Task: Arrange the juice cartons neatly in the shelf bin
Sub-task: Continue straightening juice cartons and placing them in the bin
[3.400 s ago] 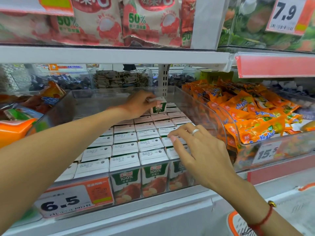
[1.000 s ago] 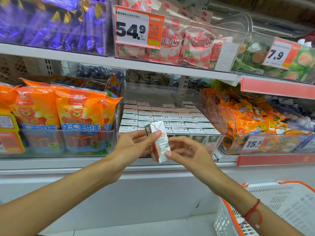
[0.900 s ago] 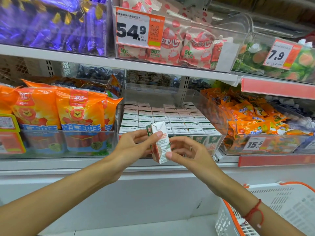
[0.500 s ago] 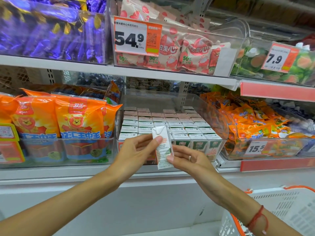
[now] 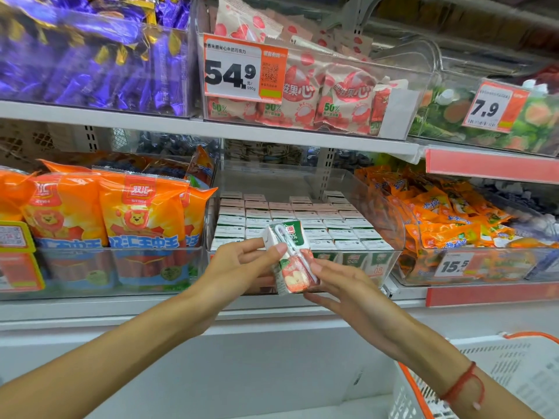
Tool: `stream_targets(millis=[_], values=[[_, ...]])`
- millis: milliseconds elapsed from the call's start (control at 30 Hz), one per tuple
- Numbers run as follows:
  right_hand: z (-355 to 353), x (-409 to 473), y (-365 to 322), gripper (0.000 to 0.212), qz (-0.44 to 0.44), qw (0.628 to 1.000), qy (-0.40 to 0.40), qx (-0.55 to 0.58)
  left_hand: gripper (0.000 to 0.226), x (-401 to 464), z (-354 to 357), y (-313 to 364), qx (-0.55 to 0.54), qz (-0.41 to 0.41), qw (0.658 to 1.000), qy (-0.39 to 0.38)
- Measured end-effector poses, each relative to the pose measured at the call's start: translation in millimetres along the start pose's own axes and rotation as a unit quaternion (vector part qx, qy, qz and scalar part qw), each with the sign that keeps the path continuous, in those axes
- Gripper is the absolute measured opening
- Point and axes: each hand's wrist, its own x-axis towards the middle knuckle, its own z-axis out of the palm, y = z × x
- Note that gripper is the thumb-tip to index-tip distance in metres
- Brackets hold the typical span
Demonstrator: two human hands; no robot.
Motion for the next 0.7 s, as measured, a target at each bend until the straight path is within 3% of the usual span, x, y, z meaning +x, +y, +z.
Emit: stream_targets(millis=[100, 233, 300, 433, 500, 567, 700], values=[[1.5, -0.8, -0.1, 0.039, -0.002, 1.000, 0.004, 0.015, 0.024, -0.4, 0.2, -1.5, 0.003, -0.005, 1.000, 0.007], [6.0, -1.6, -2.1, 0.037, -0.050, 0.993, 0.107, -0.018, 0.024, -1.5, 2.4, -5.5, 0.053, 0.031, 0.994, 0.094], [11.1, -3.2, -2.1, 0.032, -0.111, 0.977, 0.169, -0.072, 0.017, -1.5, 6.1, -5.3, 0.056, 0.044, 0.991, 0.112], [22.9, -4.4, 5.2, 0.042, -0.225, 0.924, 0.242, -0.194, 0.018, -5.2, 17.6, -3.0, 0.007, 0.025, 0.996, 0.090], [26.9, -3.4, 9.5, 0.045, -0.261, 0.902, 0.231, -0.255, 0.022, -6.3, 19.7, -3.5, -0.007, 0.016, 0.996, 0.092], [28.0, -3.5, 10.7, 0.047, -0.270, 0.903, 0.197, -0.270, 0.028, -7.3, 17.8, -1.2, 0.005, 0.024, 0.994, 0.103], [17.7, -6.2, 1.3, 0.036, -0.238, 0.955, 0.097, -0.145, 0.054, -9.2, 7.4, 6.3, 0.096, 0.106, 0.987, 0.074]])
